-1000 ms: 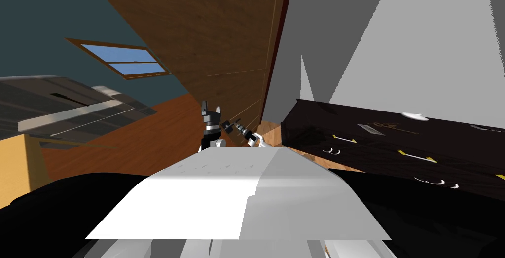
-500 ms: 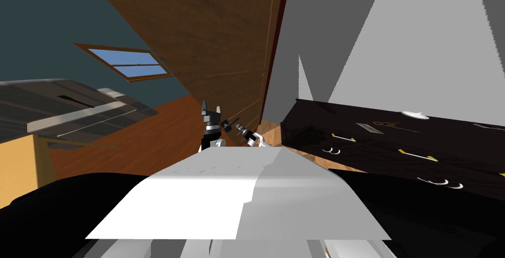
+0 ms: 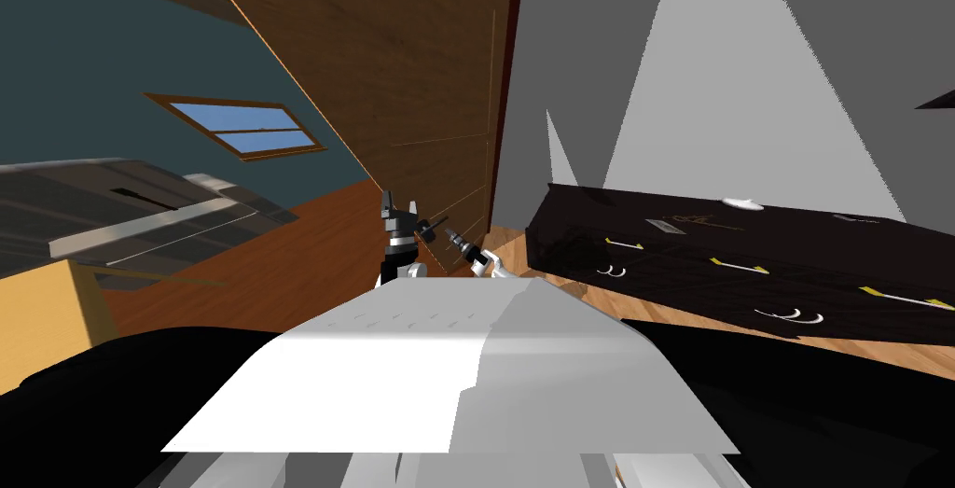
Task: Push the door open
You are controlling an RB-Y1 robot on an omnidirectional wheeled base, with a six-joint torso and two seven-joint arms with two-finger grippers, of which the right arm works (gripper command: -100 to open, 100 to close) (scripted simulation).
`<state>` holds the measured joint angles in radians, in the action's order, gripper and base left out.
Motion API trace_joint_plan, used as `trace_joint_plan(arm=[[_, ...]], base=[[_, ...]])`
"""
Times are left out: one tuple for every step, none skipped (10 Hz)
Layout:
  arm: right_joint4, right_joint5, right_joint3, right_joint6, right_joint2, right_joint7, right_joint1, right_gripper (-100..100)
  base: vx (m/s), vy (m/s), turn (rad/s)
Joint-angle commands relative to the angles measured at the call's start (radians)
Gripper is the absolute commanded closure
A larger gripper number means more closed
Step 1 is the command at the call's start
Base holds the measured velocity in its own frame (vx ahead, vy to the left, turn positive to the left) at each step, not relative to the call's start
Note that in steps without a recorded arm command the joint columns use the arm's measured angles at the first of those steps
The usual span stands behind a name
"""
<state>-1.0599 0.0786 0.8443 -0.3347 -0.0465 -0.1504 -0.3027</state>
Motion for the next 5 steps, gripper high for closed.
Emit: trace_joint_plan(arm=[[0.01, -0.002, -0.006, -0.001, -0.003, 0.004, -0.003, -100], [0.014, -0.002, -0.011, 0.002, -0.002, 0.006, -0.006, -100], [0.017, -0.003, -0.016, 0.004, 0.004, 0.007, -0.009, -100], [0.02, -0.003, -0.02, 0.006, 0.014, 0.009, -0.012, -100], [0.022, -0.004, -0.024, 0.008, 0.027, 0.01, -0.014, -100]], base=[[0.085, 0.175, 0.017], [0.13, 0.197, 0.017], [0.179, 0.196, 0.031], [0.174, 0.193, 0.033], [0.117, 0.187, 0.015]])
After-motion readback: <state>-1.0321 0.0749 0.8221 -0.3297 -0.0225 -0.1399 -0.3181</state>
